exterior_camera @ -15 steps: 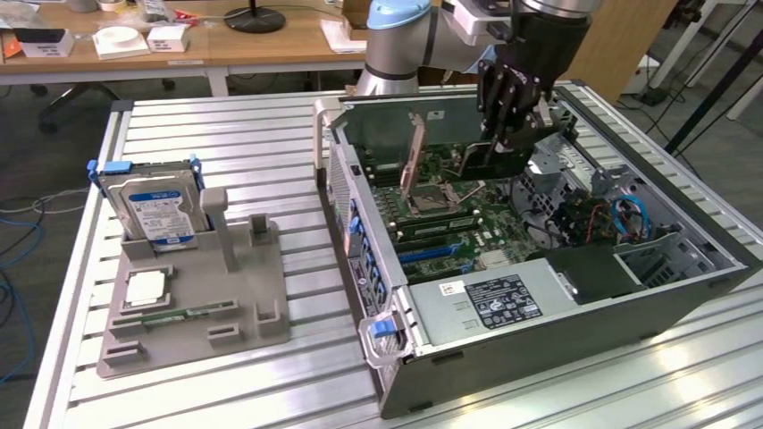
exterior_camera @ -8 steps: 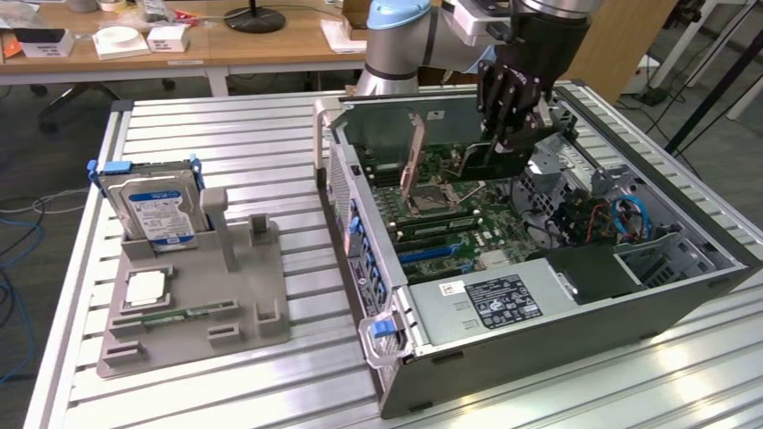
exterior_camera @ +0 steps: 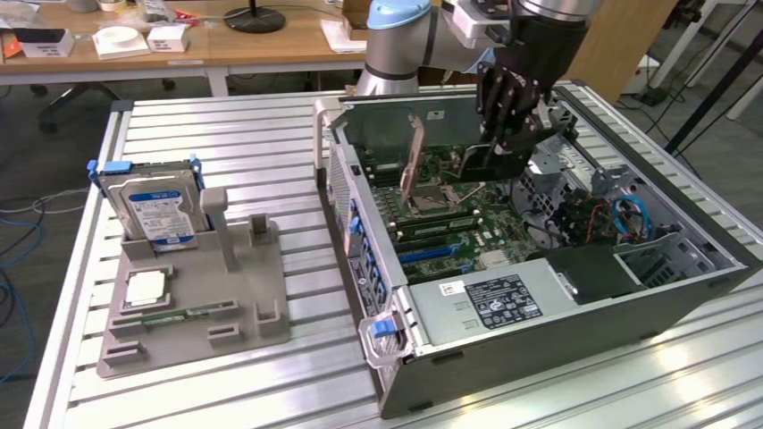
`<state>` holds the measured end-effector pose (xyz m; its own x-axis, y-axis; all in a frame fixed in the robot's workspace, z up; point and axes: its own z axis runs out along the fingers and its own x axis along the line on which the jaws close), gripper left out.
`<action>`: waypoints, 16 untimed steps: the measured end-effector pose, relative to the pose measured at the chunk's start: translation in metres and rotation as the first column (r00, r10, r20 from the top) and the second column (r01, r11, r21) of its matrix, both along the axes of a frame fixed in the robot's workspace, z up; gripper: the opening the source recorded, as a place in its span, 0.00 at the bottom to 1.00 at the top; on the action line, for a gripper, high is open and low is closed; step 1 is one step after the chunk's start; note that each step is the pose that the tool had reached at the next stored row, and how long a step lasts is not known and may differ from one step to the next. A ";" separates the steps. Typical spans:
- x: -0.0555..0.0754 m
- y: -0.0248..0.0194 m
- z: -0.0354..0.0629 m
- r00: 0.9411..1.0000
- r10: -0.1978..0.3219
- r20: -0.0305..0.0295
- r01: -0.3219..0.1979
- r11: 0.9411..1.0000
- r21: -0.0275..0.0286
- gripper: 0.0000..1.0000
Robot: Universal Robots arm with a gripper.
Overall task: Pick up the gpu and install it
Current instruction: 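Insert the gpu into the slot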
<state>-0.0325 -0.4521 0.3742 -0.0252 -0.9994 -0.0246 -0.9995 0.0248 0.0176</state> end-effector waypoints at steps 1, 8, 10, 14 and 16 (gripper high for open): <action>0.000 0.0000 -0.0005 1.000 0.000 0.000 0.000 1.000 0.000 0.26; 0.000 0.0000 -0.0041 1.000 0.000 0.000 0.000 1.000 0.000 0.26; 0.000 0.0000 -0.0049 1.000 0.000 0.000 0.000 1.000 0.000 0.26; 0.000 0.0000 -0.0064 1.000 0.000 0.000 0.000 1.000 0.000 0.26; 0.000 -0.0001 -0.0072 1.000 0.000 0.000 0.000 1.000 0.000 0.26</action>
<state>-0.0325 -0.4522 0.3670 -0.0252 -0.9994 -0.0247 -0.9995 0.0248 0.0175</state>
